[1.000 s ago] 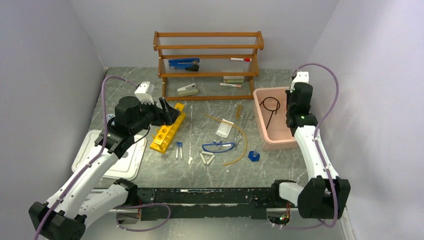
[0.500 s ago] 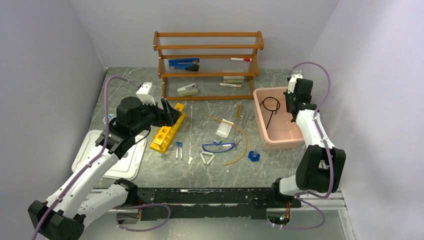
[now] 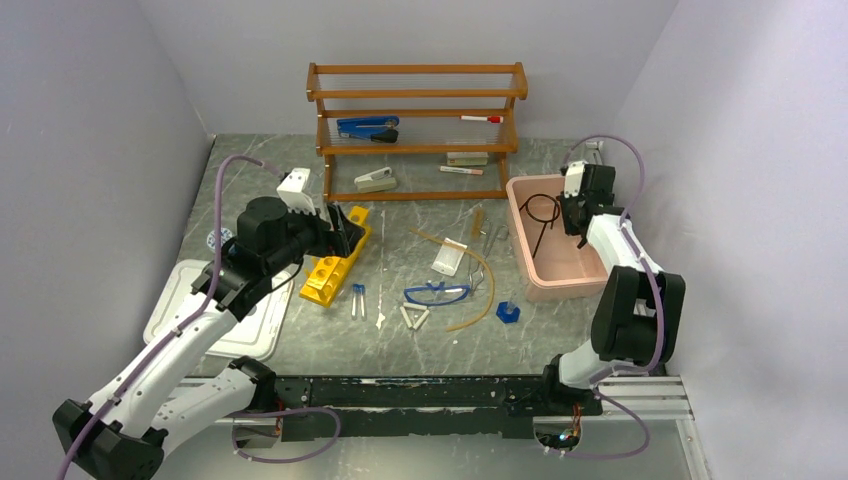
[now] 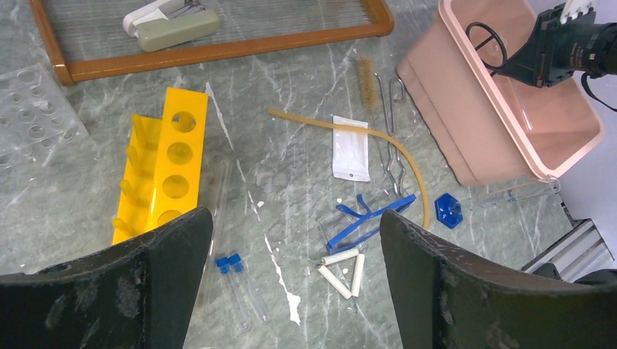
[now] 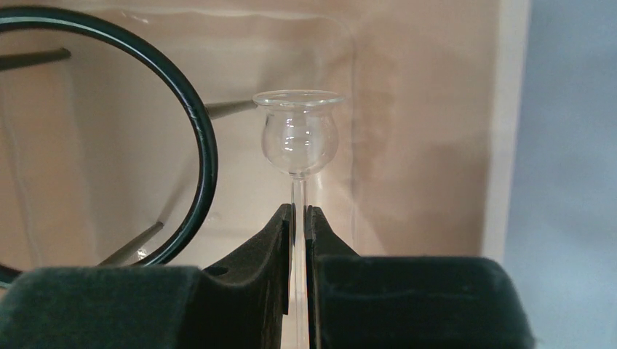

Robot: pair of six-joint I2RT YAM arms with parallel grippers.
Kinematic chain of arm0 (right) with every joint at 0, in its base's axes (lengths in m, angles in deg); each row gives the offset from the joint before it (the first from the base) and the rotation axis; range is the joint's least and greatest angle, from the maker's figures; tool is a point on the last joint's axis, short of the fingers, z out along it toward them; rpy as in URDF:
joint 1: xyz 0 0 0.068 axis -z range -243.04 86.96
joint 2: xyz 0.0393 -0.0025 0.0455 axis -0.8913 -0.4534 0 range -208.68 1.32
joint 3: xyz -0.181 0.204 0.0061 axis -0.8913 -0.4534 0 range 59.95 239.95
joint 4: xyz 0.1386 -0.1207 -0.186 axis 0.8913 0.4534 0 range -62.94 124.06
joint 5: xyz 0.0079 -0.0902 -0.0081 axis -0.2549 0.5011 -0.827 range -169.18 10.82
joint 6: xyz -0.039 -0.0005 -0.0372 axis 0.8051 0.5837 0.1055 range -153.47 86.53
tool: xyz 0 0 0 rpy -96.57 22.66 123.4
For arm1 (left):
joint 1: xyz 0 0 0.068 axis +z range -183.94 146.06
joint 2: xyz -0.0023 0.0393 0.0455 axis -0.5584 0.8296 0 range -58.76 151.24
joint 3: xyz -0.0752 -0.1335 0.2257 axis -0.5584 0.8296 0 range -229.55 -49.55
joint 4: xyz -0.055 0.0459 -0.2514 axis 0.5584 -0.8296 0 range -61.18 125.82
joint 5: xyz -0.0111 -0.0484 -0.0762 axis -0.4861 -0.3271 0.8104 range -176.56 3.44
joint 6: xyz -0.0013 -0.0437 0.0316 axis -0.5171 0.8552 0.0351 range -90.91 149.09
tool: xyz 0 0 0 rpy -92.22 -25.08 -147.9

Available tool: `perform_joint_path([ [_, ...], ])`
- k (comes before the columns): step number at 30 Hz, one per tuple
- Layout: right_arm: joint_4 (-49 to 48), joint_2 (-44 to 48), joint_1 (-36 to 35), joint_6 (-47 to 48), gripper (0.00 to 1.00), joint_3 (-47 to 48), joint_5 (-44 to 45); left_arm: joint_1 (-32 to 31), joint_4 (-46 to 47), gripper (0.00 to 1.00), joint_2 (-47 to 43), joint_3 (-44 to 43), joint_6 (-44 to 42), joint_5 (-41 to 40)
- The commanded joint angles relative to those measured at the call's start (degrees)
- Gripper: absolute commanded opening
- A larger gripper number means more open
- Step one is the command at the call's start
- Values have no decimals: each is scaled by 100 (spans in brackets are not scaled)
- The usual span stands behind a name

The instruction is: Organize the chemistry lab equipment

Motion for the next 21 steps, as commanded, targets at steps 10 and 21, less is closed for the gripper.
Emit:
perform_joint_path([
  [10, -251, -802, 139, 210, 9, 57, -286, -426, -181, 90, 105, -490, -587, -612],
  [21, -775, -636, 155, 131, 29, -384, -7, -447, -131, 89, 215, -465, -536, -559],
])
